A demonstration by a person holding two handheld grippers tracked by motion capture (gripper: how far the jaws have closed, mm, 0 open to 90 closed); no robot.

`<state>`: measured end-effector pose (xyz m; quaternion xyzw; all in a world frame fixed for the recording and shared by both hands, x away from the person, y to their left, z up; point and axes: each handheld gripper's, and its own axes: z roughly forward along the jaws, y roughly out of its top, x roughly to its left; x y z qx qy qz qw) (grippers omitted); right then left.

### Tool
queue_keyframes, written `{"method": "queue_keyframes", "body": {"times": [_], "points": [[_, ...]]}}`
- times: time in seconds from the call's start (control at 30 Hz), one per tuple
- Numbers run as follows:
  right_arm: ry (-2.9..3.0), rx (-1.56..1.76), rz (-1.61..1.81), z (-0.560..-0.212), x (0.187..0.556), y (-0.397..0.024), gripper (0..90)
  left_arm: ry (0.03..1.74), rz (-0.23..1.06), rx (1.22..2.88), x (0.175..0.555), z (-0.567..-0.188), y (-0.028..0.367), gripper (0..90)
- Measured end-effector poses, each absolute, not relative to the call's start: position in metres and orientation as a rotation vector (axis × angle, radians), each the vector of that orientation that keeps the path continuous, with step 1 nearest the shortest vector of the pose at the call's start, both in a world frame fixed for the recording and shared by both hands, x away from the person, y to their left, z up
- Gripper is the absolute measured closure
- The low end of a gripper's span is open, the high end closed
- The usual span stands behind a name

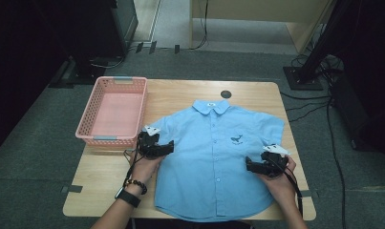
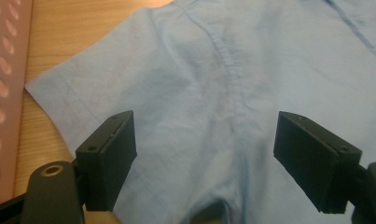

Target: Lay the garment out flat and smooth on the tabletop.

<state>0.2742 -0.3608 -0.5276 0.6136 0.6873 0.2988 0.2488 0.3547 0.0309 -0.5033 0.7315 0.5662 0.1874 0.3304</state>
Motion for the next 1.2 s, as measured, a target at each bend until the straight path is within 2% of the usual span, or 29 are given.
{"method": "queue_keyframes", "body": {"times": [0.23, 0.47, 0.73, 1.2], "points": [[1.879, 1.666, 0.817, -0.528, 0.273, -0.363, 0.0, 1.506, 0.578, 1.993, 0.368, -0.511, 0.012, 19.9], [1.889, 1.660, 0.817, -0.527, 0.285, -0.368, 0.0, 1.542, 0.598, 1.966, 0.386, -0.514, 0.004, 12.1], [1.875, 1.674, 0.809, -0.527, 0.308, -0.375, 0.0, 1.525, 0.635, 1.922, 0.406, -0.518, 0.001, 10.8], [1.887, 1.663, 0.817, -0.527, 0.315, -0.381, 0.0, 1.488, 0.635, 1.924, 0.420, -0.519, 0.001, 9.8]]}}
